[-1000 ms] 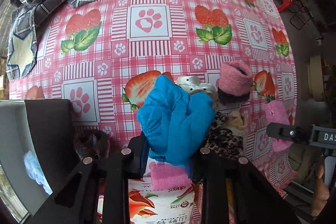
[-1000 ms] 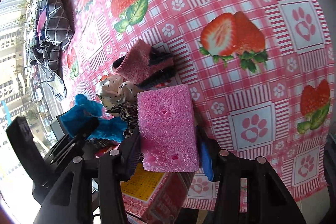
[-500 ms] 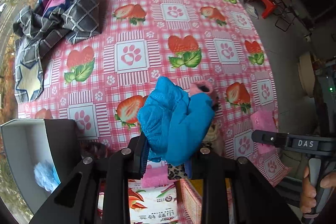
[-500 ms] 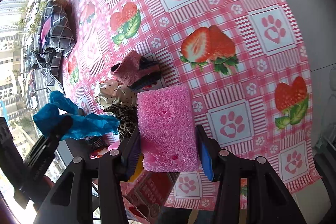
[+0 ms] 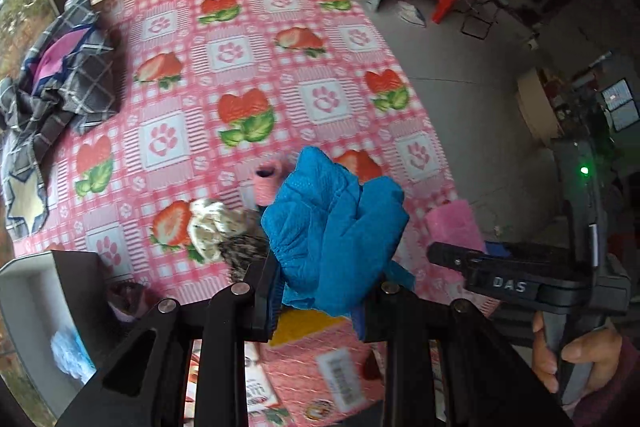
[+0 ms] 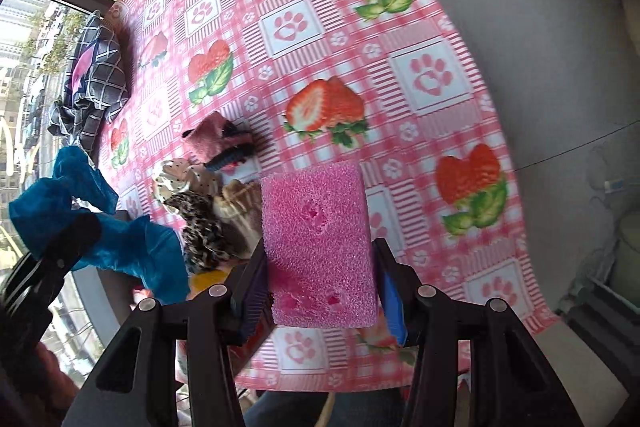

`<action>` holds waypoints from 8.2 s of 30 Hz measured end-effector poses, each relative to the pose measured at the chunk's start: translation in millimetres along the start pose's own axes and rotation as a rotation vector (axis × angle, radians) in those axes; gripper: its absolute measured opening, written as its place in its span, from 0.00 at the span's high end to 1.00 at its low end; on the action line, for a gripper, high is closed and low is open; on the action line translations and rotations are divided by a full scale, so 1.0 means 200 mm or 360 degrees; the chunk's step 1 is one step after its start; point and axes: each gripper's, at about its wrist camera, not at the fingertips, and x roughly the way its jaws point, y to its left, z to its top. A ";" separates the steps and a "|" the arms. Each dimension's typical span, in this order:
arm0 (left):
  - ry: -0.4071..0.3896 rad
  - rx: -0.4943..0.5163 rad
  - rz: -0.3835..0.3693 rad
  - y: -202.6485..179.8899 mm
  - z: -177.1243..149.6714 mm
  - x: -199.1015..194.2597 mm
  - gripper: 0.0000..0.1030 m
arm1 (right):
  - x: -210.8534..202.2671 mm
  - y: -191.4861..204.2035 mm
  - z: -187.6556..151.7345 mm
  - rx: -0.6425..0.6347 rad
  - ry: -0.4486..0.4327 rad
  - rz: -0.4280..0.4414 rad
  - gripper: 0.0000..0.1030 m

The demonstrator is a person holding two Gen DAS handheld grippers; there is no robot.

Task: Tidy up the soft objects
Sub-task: 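Carry the pink sponge and blue cloth over the white box with both tools, then open both tools to drop the sponge and blue cloth into the box, then reach both tools toward the remaining soft items on the tablecloth, then grasp the white polka-dot cloth with left tool while right tool grasps pink knit hat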

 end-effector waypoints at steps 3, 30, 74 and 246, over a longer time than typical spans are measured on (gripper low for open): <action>0.0015 0.0091 -0.0055 -0.11 -0.04 -0.01 0.71 | -0.03 -0.03 -0.06 0.0000 -0.0034 -0.0049 0.51; 0.0173 0.0572 -0.0341 -0.34 -0.53 -0.13 0.70 | -0.01 -0.11 -0.49 0.0029 0.0024 -0.0213 0.51; -0.0107 -0.0300 0.0050 0.74 -1.09 -0.52 0.71 | 0.12 0.86 -0.94 -0.1087 0.0207 -0.0142 0.51; 0.0269 -0.0719 0.0312 0.81 -0.05 0.42 0.73 | 0.79 0.78 0.43 -0.0688 0.0263 -0.0097 0.71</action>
